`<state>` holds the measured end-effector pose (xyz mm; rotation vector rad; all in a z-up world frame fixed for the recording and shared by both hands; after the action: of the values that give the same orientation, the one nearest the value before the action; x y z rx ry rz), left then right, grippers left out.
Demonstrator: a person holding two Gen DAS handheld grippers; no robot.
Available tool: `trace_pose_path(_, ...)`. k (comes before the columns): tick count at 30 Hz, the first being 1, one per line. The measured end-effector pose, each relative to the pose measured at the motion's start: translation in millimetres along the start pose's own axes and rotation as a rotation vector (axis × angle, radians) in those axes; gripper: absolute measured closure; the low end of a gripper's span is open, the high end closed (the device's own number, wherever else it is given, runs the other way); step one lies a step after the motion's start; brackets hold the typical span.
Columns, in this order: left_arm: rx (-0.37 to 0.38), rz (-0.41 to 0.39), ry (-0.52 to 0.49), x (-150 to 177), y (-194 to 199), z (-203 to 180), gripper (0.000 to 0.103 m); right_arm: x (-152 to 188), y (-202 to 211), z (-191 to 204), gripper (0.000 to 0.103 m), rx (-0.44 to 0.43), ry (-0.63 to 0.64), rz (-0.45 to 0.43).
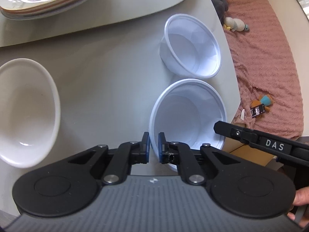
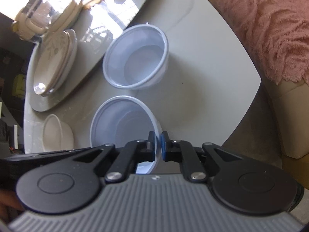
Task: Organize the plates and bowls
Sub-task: 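Lift the plastic bowl with both grippers and carry it over the ceramic bowl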
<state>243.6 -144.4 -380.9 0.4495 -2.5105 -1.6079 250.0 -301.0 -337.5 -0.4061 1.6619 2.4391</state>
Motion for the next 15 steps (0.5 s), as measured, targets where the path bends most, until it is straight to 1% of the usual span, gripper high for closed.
trace_pose_path(7, 0.01, -0.043, -0.004, -8, 28, 2, 0.095, -2, 12, 17, 0.094, -0.028, 0.023, -0.006)
trace_pose_path(13, 0.038, -0.059, 0.018, -9, 52, 7, 0.095, -10, 28, 40, 0.094, -0.023, 0.067, -0.047)
trace_pose_path(15, 0.044, -0.067, 0.01, -12, 59, 7, 0.095, -13, 32, 45, 0.094, -0.02, 0.075, -0.057)
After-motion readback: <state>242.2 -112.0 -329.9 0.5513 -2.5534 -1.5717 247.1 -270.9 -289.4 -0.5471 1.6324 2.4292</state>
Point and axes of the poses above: each gripper's, at about its wrist camera, not at the fingertips, and y roughly against the way its jaws point, z to its left, x to its underside, the point moved 7 cm from there along -y, roughly the way its jaws point, and after that the axes turned 9 degrees about y, right-handed, at the moved point
